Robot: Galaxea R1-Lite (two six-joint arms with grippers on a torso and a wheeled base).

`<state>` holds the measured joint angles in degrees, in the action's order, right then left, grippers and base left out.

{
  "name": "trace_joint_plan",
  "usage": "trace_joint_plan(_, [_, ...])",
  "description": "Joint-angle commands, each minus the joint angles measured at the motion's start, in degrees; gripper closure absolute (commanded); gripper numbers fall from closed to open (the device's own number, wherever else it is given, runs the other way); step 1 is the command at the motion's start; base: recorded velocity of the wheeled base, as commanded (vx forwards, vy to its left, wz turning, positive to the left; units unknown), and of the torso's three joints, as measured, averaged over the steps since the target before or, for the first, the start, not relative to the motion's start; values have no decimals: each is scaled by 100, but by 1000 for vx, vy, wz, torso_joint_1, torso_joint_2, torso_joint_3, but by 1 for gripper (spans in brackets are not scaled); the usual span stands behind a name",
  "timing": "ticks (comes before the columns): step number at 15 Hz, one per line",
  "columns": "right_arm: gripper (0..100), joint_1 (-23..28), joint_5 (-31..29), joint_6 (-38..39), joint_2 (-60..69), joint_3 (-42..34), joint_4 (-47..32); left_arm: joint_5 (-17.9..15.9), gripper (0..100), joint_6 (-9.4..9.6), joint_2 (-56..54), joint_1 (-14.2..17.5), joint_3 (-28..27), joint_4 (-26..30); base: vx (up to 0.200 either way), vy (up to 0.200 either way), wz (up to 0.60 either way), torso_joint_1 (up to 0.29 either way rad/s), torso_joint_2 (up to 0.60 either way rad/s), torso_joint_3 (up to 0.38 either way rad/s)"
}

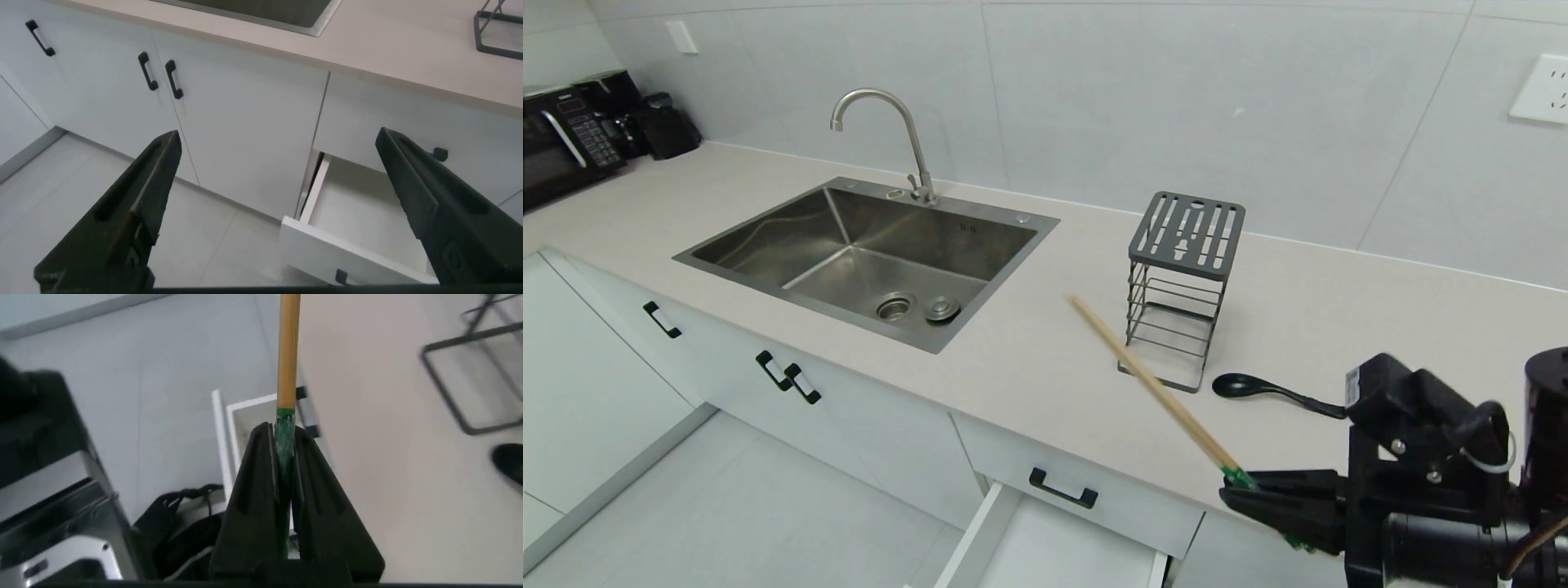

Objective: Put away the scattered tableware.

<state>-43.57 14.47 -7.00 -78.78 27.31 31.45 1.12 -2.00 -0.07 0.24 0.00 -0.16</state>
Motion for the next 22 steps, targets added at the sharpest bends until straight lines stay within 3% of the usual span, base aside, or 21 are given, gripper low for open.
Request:
trace_joint_plan(1, [100,-257,56,-65,-244,-138,1,2,0,-2,7,2,0,-2,0,0,0,0,0,0])
trace_joint_plan(3, [100,-336,30,-197,-419,-147,-51,11,0,-2,7,2,0,-2,0,0,0,0,0,0])
trace_joint_plan(6, [100,-354,21,-1199,-525,-287,-183,11,0,-2,7,2,0,-2,0,0,0,0,0,0])
trace_joint_plan(8, [100,-556,21,-1357,-657,-252,-174,2,0,-2,7,2,0,-2,0,0,0,0,0,0])
trace_joint_plan(12, [100,-952,-14,-803,-894,-138,-78,11,0,-2,7,2,0,-2,0,0,0,0,0,0])
trace_joint_plan(17, [100,-1655,-1016,-214,-1316,293,-87,2,0,-2,7,2,0,-2,0,0,0,0,0,0])
trace_joint_plan(22, [100,-1804,-1034,164,-1518,961,-131,2,0,-2,7,2,0,-2,0,0,0,0,0,0])
